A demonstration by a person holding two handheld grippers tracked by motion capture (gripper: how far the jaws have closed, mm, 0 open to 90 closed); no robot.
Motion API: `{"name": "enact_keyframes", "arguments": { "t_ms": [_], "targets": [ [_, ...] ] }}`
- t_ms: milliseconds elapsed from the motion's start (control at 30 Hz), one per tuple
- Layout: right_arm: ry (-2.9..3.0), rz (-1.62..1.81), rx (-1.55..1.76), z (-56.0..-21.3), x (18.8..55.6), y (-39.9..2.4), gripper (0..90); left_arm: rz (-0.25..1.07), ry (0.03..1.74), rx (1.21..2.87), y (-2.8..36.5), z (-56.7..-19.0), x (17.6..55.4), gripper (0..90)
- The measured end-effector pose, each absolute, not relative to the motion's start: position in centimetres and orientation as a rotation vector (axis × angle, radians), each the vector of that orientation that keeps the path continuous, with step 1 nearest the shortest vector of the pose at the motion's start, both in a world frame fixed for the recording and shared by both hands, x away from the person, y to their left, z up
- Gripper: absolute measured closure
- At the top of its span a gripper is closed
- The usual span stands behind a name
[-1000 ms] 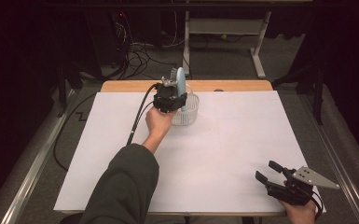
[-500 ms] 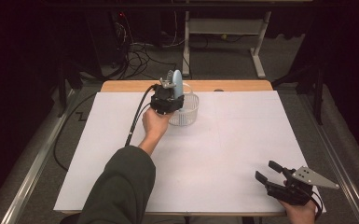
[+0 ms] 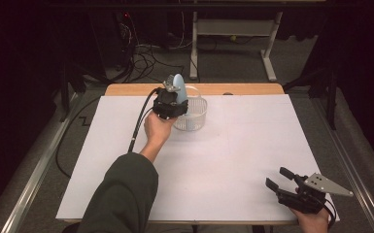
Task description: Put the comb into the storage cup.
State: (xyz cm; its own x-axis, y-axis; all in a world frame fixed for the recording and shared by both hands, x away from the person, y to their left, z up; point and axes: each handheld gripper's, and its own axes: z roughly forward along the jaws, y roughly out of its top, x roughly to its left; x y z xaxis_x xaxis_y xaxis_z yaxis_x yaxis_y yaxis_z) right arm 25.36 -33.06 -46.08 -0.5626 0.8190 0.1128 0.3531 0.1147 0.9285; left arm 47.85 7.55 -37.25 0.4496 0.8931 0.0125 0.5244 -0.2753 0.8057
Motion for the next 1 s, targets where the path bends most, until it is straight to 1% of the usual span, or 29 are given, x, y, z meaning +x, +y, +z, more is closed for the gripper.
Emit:
{"name": "enact_keyframes", "arguments": {
  "t_ms": [800,1000],
  "targets": [
    [1.968,1.449,1.142,-46.1,25.4,-33.1,30.1,0.581,1.270,1.980,10.1,-37.7,48.2,34.4],
    [1.970,1.446,1.144,-46.1,25.4,-33.1,30.1,0.568,1.262,1.954,10.7,-37.9,48.0,34.6]
  ]
}}
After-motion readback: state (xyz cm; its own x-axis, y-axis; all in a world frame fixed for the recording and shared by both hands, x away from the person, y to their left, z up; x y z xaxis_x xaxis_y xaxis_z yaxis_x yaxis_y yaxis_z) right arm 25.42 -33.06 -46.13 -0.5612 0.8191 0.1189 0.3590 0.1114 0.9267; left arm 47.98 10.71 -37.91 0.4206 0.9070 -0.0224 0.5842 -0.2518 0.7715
